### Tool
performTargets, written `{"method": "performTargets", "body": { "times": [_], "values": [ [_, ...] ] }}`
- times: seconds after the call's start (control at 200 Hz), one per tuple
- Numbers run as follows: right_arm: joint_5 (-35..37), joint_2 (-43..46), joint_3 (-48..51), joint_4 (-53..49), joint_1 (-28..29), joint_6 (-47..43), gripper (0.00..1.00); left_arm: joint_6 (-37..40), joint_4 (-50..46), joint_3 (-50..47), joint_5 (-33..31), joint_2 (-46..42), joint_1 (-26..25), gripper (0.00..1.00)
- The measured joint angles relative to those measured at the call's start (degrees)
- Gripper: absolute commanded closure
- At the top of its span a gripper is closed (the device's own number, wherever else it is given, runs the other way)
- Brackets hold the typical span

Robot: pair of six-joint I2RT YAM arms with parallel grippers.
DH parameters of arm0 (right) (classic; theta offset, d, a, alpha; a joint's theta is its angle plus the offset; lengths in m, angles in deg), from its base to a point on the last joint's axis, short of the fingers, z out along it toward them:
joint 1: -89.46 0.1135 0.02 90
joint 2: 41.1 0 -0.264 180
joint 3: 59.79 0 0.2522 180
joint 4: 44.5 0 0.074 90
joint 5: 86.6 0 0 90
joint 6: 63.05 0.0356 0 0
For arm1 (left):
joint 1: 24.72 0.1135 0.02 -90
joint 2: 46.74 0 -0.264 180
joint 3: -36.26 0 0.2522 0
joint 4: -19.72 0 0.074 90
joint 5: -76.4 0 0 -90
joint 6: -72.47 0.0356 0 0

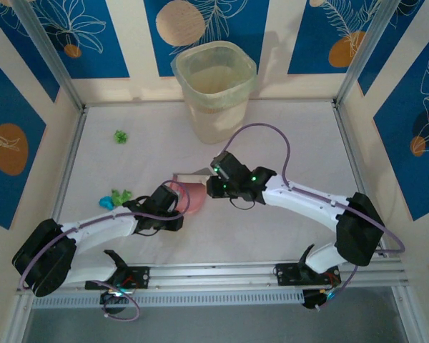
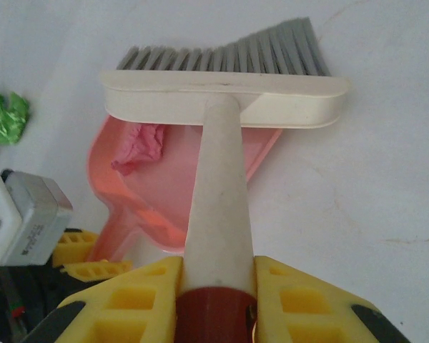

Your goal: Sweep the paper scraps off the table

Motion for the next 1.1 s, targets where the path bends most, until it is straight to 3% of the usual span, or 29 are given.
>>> {"method": "performTargets", "body": {
  "times": [0.26,0.595,0.81,0.96,1.1],
  "values": [
    [0.3,2.8,-0.8,-3.9,2.6,-1.0,1.00,0.1,0.3,-0.5,0.9,-0.9,0.0,1.00],
    [8.2,18.6,0.3,-11.0,0.9,-0.3,1.00,0.0,-2.6,-1.2,1.5,-9.9,-1.2,1.00],
    [14.0,29.9,11.6,-5.1,-5.0,-2.7,1.00,0.0,-6.8,0.4,0.7,-12.4,-3.6,1.00],
    [13.2,30.8,21.2,0.9,-11.3,-4.9,1.00,-0.2,-10.6,3.5,-0.6,-14.4,-6.0,1.00],
    [12.8,30.9,26.9,5.0,-12.3,-5.9,1.00,-0.2,-14.4,8.5,-2.3,-15.6,-7.8,1.00]
  ]
}}
